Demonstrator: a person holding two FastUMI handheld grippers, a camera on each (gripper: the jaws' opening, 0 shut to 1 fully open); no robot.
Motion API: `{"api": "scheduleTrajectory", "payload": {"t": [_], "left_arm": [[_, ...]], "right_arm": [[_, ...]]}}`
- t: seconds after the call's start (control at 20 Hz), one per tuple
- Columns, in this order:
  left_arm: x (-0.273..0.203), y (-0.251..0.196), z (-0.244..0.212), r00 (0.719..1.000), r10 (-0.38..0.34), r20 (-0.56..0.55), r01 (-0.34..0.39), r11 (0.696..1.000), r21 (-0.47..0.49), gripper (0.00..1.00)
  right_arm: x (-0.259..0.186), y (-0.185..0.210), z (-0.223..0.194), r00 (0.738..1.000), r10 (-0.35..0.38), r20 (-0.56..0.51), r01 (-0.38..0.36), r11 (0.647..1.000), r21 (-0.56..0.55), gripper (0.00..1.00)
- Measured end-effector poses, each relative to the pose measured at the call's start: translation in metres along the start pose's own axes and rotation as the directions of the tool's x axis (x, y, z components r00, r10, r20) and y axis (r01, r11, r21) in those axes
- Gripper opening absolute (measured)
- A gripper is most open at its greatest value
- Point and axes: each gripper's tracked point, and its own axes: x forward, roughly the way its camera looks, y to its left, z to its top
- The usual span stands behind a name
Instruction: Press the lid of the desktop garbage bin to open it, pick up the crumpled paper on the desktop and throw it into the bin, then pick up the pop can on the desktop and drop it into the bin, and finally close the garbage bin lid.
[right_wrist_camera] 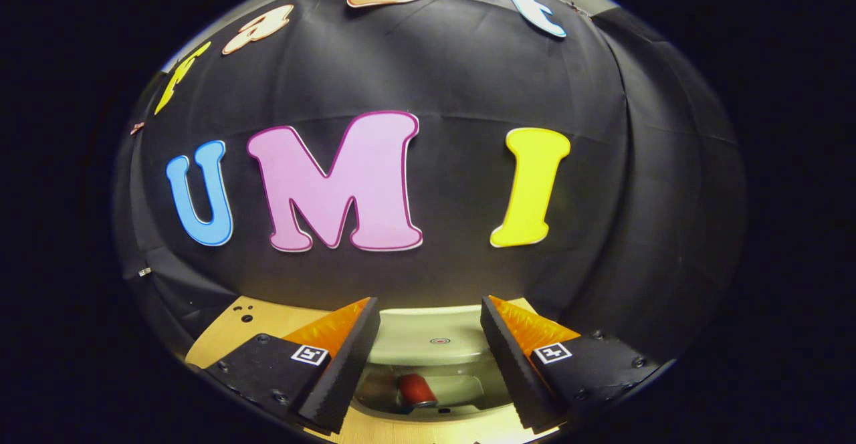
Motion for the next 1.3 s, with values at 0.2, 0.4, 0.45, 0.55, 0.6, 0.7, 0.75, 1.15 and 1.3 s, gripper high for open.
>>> {"api": "scheduleTrajectory", "payload": {"t": [0.2, 0.4, 0.45, 0.55, 0.6, 0.7, 0.75, 1.15, 1.3], "left_arm": [[0.002, 0.003, -0.004, 1.0, -0.007, -0.012, 0.007, 1.0, -0.007, 0.96], [0.005, 0.005, -0.007, 1.0, -0.014, -0.026, 0.014, 1.0, 0.001, 0.96], [0.005, 0.004, -0.007, 0.999, -0.016, -0.03, 0.016, 1.0, 0.004, 0.96], [0.007, 0.003, -0.005, 0.999, -0.02, -0.028, 0.02, 1.0, 0.016, 0.96], [0.007, 0.002, -0.005, 0.999, -0.022, -0.028, 0.022, 1.0, 0.02, 0.96], [0.008, -0.001, -0.005, 0.999, -0.026, -0.029, 0.027, 0.999, 0.022, 0.96], [0.008, -0.002, -0.005, 0.999, -0.028, -0.031, 0.029, 0.999, 0.023, 0.96], [0.004, -0.012, -0.006, 0.999, -0.043, -0.032, 0.044, 0.999, 0.03, 0.96], [0.001, -0.017, 0.003, 0.998, -0.055, -0.008, 0.055, 0.997, 0.047, 0.96]], "right_arm": [[-0.001, -0.002, -0.041, 0.996, -0.014, -0.093, 0.017, 0.999, 0.033, 0.96], [-0.001, -0.004, -0.071, 0.988, -0.022, -0.153, 0.028, 0.999, 0.033, 0.96], [-0.001, -0.005, -0.074, 0.987, -0.025, -0.16, 0.031, 0.999, 0.034, 0.96], [0.0, -0.005, -0.082, 0.984, -0.03, -0.174, 0.036, 0.999, 0.032, 0.96], [-0.001, -0.004, -0.085, 0.985, -0.029, -0.169, 0.032, 0.999, 0.014, 0.96], [-0.001, -0.005, -0.085, 0.987, -0.034, -0.154, 0.031, 0.999, -0.016, 0.96], [-0.001, -0.006, -0.086, 0.987, -0.037, -0.157, 0.036, 0.999, -0.011, 0.97], [-0.002, -0.005, -0.091, 0.988, -0.012, -0.152, 0.012, 1.0, 0.0, 0.98], [-0.001, -0.005, -0.097, 0.99, -0.016, -0.141, 0.01, 0.999, -0.042, 0.98]]}}
